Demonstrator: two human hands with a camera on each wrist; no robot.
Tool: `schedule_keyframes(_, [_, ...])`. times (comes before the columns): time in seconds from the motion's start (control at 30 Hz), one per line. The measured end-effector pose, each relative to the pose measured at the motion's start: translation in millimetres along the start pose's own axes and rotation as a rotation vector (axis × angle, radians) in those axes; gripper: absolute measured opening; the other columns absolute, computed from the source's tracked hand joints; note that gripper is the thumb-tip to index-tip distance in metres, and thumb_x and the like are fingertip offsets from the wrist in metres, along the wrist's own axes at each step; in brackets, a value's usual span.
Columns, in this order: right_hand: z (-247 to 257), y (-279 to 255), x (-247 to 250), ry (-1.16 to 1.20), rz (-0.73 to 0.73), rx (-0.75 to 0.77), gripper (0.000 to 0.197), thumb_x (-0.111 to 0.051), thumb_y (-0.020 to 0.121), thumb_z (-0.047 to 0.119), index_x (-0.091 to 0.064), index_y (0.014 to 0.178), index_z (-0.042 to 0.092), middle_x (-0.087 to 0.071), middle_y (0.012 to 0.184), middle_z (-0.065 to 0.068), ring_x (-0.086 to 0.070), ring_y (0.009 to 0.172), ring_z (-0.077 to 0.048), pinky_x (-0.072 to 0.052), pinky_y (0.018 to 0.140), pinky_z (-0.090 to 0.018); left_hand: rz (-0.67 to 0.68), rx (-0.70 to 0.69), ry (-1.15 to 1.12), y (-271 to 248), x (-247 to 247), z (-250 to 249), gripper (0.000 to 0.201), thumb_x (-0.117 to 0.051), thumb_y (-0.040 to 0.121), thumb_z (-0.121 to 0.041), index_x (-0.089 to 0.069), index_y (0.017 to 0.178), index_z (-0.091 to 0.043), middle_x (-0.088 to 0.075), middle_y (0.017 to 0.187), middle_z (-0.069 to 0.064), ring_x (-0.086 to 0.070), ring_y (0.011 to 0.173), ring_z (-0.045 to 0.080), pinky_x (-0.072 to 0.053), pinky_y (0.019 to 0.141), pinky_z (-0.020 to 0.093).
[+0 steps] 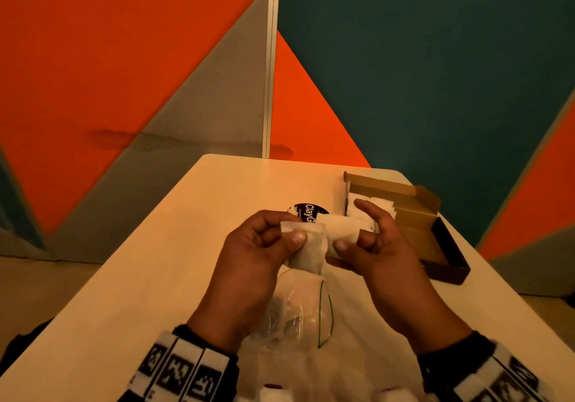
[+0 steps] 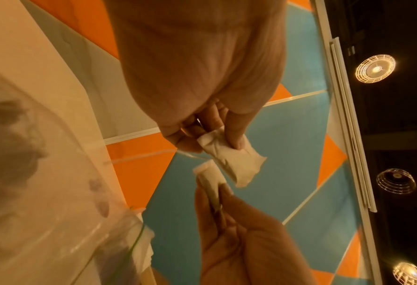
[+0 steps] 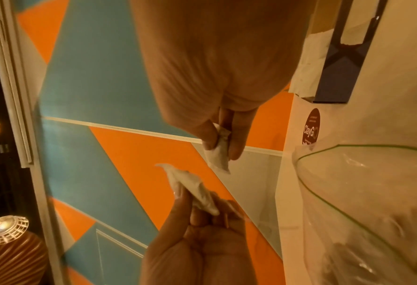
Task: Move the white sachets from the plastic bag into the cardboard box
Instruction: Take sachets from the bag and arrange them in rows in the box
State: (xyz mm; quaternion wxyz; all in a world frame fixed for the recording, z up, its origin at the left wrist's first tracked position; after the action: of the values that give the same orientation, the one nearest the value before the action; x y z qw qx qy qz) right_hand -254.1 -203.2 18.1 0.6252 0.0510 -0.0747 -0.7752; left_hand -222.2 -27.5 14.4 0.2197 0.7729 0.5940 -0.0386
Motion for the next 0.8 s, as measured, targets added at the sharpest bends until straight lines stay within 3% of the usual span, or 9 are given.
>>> schedule_keyframes(0.13, [-1, -1, -4, 0.073, -0.027, 0.006, 0.040, -0.066, 0.084, -0.003, -0.055, 0.111, 0.025, -0.076, 0.088, 0.014, -0.073, 0.084, -0.009, -0.057, 0.059, -0.020, -0.021, 0.026, 0.003, -3, -13, 8, 0.017, -0.068, 0.082, 0.006, -0.070, 0.091, -0.008, -0.077, 0.084, 0.009, -0.073, 0.077, 0.015, -0.055, 0.065, 0.020])
schedule_keyframes(0.23, [-2, -5, -6, 0.097, -0.014, -0.008, 0.038, -0.068, 0.081, -0.001, -0.057, 0.112, 0.018, -0.077, 0.094, 0.004, -0.074, 0.087, -0.015, -0.060, 0.065, -0.026, -0.052, 0.009, 0.050, -1, -17, 11, 0.018, -0.072, 0.080, 0.004, -0.072, 0.081, -0.013, -0.077, 0.082, 0.006, -0.072, 0.078, 0.014, -0.054, 0.067, 0.019])
schedule_keyframes(0.4, [-5, -8, -6, 0.122, 0.013, -0.032, 0.041, -0.069, 0.082, 0.001, -0.057, 0.116, 0.019, -0.077, 0.095, -0.006, -0.074, 0.086, -0.023, -0.060, 0.069, -0.028, -0.103, 0.031, 0.184, 3, -15, 18, 0.012, -0.078, 0.079, -0.013, -0.075, 0.085, -0.023, -0.075, 0.087, 0.009, -0.072, 0.085, 0.025, -0.059, 0.073, 0.034])
schedule_keyframes(0.57, [-10, -9, -6, 0.094, 0.032, -0.055, 0.037, -0.065, 0.087, 0.005, -0.058, 0.120, 0.020, -0.076, 0.100, -0.008, -0.073, 0.092, -0.026, -0.058, 0.084, -0.043, -0.047, 0.070, 0.110, 2, -18, 19, 0.011, -0.071, 0.084, -0.003, -0.071, 0.089, -0.013, -0.075, 0.090, 0.008, -0.071, 0.086, 0.022, -0.057, 0.073, 0.032])
schedule_keyframes(0.63, [-12, -10, -5, 0.104, 0.030, -0.072, 0.033, -0.060, 0.091, 0.005, -0.059, 0.120, 0.020, -0.076, 0.102, -0.007, -0.073, 0.093, -0.026, -0.058, 0.084, -0.043, -0.051, 0.045, 0.120, 2, -16, 19, 0.015, -0.071, 0.083, -0.001, -0.071, 0.086, -0.016, -0.074, 0.087, 0.005, -0.070, 0.084, 0.019, -0.057, 0.072, 0.030])
schedule_keyframes(0.73, [-12, -12, 2, 0.164, 0.006, -0.094, 0.029, -0.063, 0.087, 0.021, -0.064, 0.116, 0.020, -0.074, 0.105, -0.005, -0.072, 0.095, -0.027, -0.058, 0.083, -0.046, -0.084, -0.013, 0.170, 1, -13, 16, 0.019, -0.072, 0.083, 0.000, -0.069, 0.088, -0.018, -0.072, 0.082, 0.004, -0.067, 0.078, 0.013, -0.058, 0.067, 0.026])
schedule_keyframes(0.8, [-13, -13, 4, 0.140, 0.019, -0.102, 0.042, -0.066, 0.075, 0.036, -0.065, 0.114, 0.020, -0.075, 0.104, -0.004, -0.072, 0.093, -0.026, -0.058, 0.085, -0.046, -0.103, -0.042, 0.197, 1, -11, 17, 0.023, -0.073, 0.082, 0.000, -0.067, 0.093, -0.019, -0.067, 0.079, 0.006, -0.063, 0.073, 0.013, -0.057, 0.065, 0.027])
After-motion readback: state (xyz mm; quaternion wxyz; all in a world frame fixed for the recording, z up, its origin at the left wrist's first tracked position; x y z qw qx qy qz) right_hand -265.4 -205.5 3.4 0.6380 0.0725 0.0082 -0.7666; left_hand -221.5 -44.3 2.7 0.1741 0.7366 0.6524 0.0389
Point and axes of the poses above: each hand's wrist, its own y-axis towards the middle knuckle, its own x-axis out of the back of the hand, z = x × y, the point moved 3 cm from there along y, towards the middle knuckle
